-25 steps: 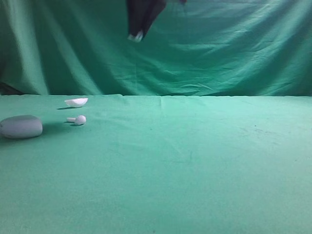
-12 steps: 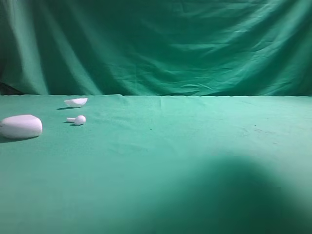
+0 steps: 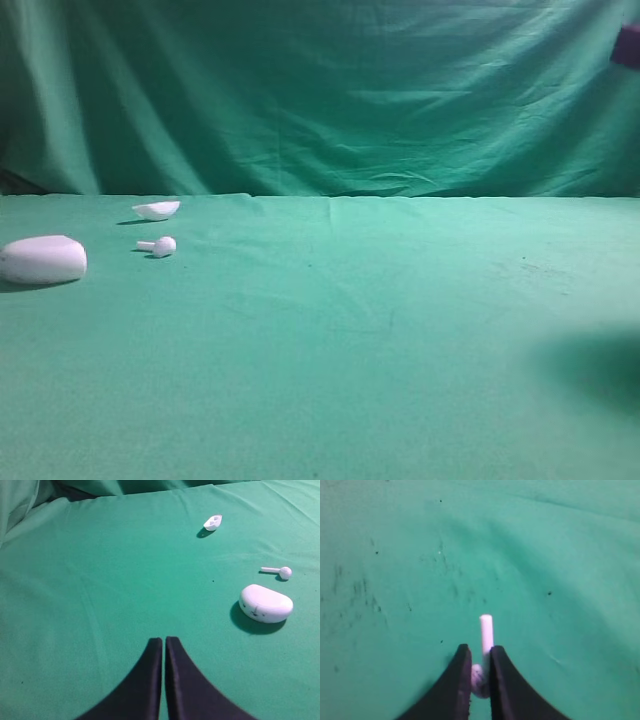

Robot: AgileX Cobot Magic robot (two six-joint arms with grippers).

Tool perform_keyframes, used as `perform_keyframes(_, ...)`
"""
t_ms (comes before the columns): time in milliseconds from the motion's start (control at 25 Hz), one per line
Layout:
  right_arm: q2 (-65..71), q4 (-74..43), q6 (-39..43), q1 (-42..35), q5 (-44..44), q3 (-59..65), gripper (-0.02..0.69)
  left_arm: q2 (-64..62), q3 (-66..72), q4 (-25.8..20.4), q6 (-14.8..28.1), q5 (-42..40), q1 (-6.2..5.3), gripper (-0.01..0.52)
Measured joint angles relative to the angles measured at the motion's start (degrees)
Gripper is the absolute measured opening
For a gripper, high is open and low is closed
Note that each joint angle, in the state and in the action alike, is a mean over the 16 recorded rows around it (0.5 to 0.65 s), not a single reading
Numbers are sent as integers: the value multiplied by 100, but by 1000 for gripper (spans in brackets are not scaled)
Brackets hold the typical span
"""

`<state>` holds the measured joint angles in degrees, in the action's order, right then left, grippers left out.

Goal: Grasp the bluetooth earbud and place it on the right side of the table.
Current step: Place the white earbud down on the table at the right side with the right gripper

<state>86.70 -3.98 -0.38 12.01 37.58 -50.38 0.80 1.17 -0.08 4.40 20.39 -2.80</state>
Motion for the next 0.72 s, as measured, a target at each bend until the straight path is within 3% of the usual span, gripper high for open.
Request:
perform_keyframes(480,853,40,-192,-13,-1362,494,94,0,0,1,0,0,0,0)
perform_keyframes(720,1028,44,-259,-21,-1560,465,172,0,0,-1,0,0,0,0)
